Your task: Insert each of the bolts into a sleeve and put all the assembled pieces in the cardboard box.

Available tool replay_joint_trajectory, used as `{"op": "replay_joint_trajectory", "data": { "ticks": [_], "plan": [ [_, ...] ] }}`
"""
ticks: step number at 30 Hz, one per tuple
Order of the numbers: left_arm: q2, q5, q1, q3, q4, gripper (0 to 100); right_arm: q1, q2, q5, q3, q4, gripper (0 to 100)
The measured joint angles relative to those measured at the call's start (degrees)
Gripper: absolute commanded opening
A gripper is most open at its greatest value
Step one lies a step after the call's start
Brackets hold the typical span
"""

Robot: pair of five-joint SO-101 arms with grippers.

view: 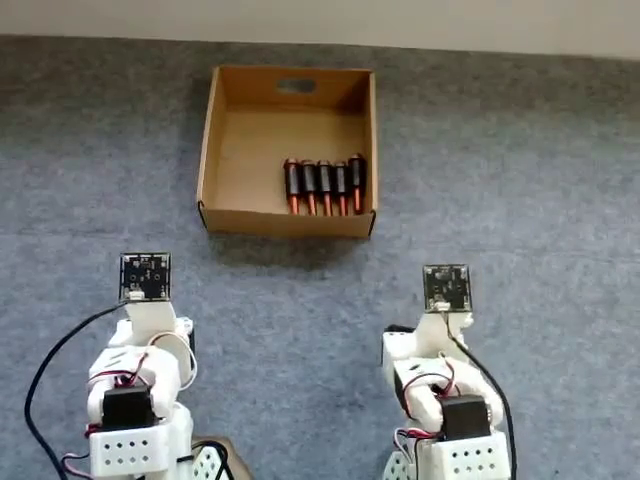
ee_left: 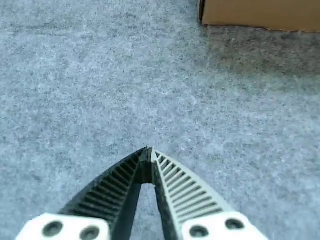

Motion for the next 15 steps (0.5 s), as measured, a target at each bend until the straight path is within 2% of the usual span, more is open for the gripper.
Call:
{"op": "replay_joint_trajectory", "data": {
  "ticks": [4, 15],
  "plan": [
    [0.00, 0.00, 0.00, 0.00, 6.95, 1, 4.48, 0.00, 0.00, 0.00, 1.14, 0.9],
    [0.00, 0.00, 0.00, 0.00, 8.09, 1, 6.07, 0.00, 0.00, 0.00, 2.73, 0.9]
  ]
}}
